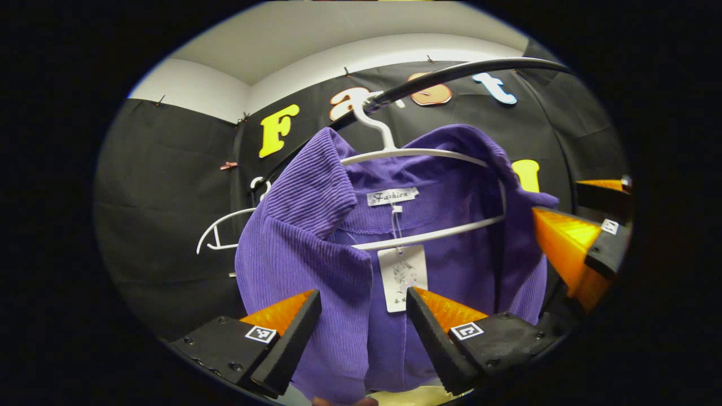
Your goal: Grasp the clothes on the hanger with both hands and then place them into the laundry hamper below.
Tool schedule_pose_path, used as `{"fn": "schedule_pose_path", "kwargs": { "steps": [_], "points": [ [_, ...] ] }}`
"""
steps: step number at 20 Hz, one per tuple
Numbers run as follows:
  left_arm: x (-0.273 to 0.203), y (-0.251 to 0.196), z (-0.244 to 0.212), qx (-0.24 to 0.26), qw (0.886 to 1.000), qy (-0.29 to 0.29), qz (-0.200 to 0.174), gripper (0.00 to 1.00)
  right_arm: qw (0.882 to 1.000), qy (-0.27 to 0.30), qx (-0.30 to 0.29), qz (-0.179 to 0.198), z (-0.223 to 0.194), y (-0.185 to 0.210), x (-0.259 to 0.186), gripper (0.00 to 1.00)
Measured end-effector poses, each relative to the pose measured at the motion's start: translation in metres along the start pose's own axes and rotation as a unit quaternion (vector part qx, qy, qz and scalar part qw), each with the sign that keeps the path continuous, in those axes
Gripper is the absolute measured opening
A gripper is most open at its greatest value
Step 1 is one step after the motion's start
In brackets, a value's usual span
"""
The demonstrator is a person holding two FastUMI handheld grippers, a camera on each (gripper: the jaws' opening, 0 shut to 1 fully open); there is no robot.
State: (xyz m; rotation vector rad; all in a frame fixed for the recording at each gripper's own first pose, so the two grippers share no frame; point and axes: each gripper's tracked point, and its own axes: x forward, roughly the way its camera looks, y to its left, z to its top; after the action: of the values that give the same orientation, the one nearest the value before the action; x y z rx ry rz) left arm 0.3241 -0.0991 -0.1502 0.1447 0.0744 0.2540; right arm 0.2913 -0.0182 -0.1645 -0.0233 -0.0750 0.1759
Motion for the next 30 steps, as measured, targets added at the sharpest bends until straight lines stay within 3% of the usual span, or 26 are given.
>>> {"fn": "schedule_pose_path", "kwargs": {
  "steps": [7,12,13,17,20,22,23,24,26,30],
  "points": [
    [0.027,0.032,0.022,-0.046,0.996,-0.006,0.072,0.93,1.0,0.003,0.024,0.009,-0.005,0.004,0.002,0.98],
    [0.021,0.068,0.02,-0.061,0.995,-0.011,0.081,0.22,1.0,-0.006,0.023,0.014,-0.002,0.03,0.012,0.98],
    [0.017,0.07,0.021,-0.066,0.995,-0.012,0.07,0.13,1.0,-0.004,0.025,0.012,-0.004,0.035,0.016,0.96],
    [0.006,0.08,0.027,-0.07,0.997,-0.011,0.031,0.05,1.0,-0.003,0.03,-0.003,-0.009,0.051,0.031,0.98],
    [0.006,0.082,0.028,-0.052,0.998,-0.01,0.021,0.07,0.997,0.015,-0.016,-0.07,-0.027,0.018,0.053,0.94],
    [0.006,0.075,0.028,-0.039,0.999,-0.013,-0.011,0.07,0.995,0.013,-0.032,-0.091,-0.025,0.003,0.063,0.37],
    [0.005,0.075,0.028,-0.033,0.999,-0.013,-0.022,0.06,0.996,-0.005,-0.03,-0.081,-0.013,0.002,0.059,0.08],
    [0.005,0.078,0.027,-0.028,0.999,-0.013,-0.025,0.04,0.997,-0.019,-0.033,-0.073,-0.004,0.001,0.059,0.1],
    [0.005,0.091,0.036,-0.027,0.999,-0.021,-0.023,0.03,0.992,-0.036,-0.064,-0.104,0.009,-0.035,0.054,0.1],
    [0.005,0.121,0.065,0.0,0.999,-0.046,-0.004,0.05,0.988,-0.063,-0.064,-0.129,0.041,-0.056,0.053,0.04]
  ]
}}
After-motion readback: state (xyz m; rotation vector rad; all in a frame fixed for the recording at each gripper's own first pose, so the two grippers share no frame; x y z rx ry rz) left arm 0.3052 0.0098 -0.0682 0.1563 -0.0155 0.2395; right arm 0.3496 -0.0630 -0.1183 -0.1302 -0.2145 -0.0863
